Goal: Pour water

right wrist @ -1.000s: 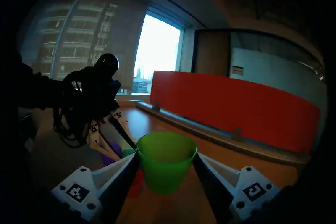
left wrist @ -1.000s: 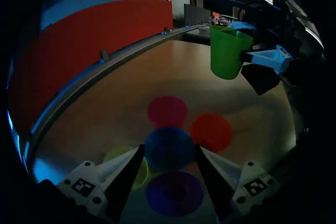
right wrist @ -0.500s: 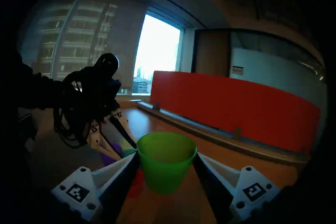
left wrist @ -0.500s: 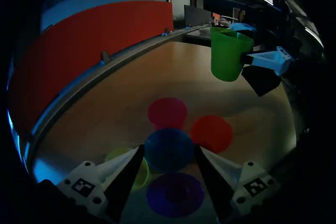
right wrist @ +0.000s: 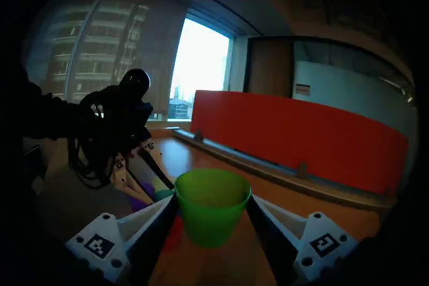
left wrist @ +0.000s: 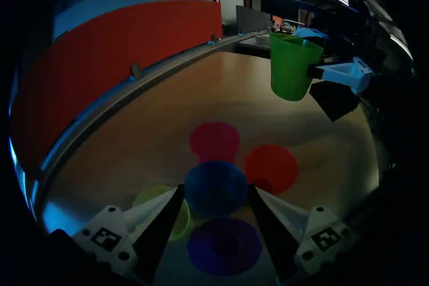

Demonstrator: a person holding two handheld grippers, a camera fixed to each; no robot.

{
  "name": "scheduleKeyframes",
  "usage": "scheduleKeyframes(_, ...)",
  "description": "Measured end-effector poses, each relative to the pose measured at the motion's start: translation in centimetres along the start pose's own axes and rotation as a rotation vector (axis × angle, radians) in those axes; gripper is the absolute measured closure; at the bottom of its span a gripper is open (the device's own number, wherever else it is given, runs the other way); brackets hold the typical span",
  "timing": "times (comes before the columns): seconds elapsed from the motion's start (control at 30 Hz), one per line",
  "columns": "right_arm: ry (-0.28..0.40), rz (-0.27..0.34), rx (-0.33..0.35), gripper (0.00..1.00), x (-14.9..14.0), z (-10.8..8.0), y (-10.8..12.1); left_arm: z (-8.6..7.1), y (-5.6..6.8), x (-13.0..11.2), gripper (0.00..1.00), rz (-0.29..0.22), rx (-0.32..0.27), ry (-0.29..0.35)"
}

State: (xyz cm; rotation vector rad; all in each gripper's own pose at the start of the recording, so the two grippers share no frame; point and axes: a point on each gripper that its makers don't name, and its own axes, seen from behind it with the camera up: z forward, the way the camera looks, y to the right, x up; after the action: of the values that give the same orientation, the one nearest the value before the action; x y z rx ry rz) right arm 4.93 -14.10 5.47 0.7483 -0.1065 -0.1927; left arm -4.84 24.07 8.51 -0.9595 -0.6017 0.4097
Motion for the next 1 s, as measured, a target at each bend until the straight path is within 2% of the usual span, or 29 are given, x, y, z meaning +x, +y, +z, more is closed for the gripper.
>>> scheduleKeyframes(0.77,-0.003,-0.014,0.011,0.09,0.3,0.4,-0.6,-0.5,0.3,-1.0,0.14,0.020,0.007,-0.009)
scheduleKeyframes(1.0,-0.005,-0.019,0.012,0.09,0.2,0.5,-0.7,-0.7,0.8,-1.2,0.14,0.020,-0.004,-0.012)
